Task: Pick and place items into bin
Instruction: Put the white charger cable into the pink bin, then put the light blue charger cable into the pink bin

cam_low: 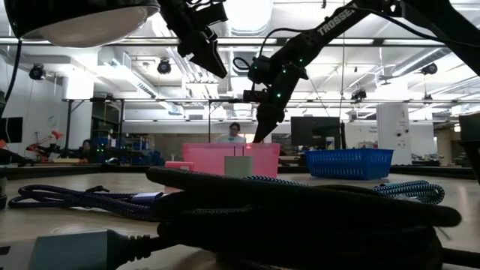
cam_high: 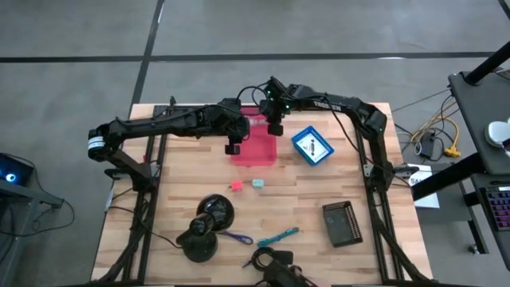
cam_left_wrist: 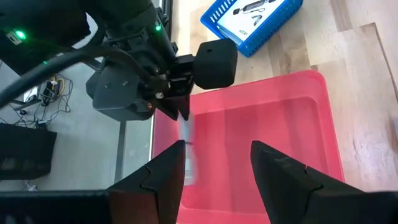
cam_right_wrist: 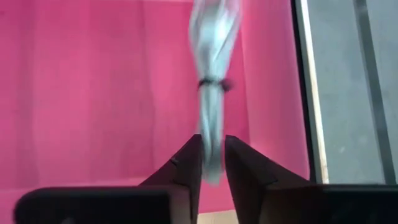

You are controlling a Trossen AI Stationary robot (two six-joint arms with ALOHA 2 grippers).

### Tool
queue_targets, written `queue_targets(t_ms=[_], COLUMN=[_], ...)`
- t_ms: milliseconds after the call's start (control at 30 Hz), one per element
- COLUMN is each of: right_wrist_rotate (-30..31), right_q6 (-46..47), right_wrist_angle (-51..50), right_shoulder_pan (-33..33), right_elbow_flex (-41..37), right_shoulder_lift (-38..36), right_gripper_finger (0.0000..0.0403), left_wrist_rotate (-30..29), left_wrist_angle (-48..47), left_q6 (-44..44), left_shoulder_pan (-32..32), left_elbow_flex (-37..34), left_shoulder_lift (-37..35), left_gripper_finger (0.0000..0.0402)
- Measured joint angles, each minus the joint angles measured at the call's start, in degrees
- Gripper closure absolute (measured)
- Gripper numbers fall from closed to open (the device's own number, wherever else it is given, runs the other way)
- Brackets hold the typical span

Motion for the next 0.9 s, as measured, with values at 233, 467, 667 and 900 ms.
queue_targets(t_ms=[233, 467, 667, 900], right_wrist_rotate=[0.3, 2.6, 1.6, 1.4], right_q6=[0.3, 5.3, 10.0, 10.8], right_wrist_angle=[-0.4, -15.6, -27.1, -28.3], right_shoulder_pan=[-0.1, 0.3, 3.9, 14.8], right_elbow_flex=[0.0, 3.6, 2.6, -4.8], right_shoulder_lift=[-0.8, -4.0, -10.1, -20.5], right_gripper_finger=[0.0305, 0.0298, 0.0309, 0.031], left_wrist_rotate=[0.0, 0.0, 0.0, 0.0], left_wrist_angle=[0.0, 0.0, -0.1, -0.2], left_q6=[0.0, 0.0, 0.0, 0.0], left_shoulder_pan=[0.0, 0.0, 0.0, 0.0], left_elbow_flex=[0.0, -0.1, -0.2, -0.4], left_shoulder_lift=[0.0, 0.0, 0.0, 0.0], left_gripper_finger=[0.0234, 0.0234, 0.0234, 0.0234])
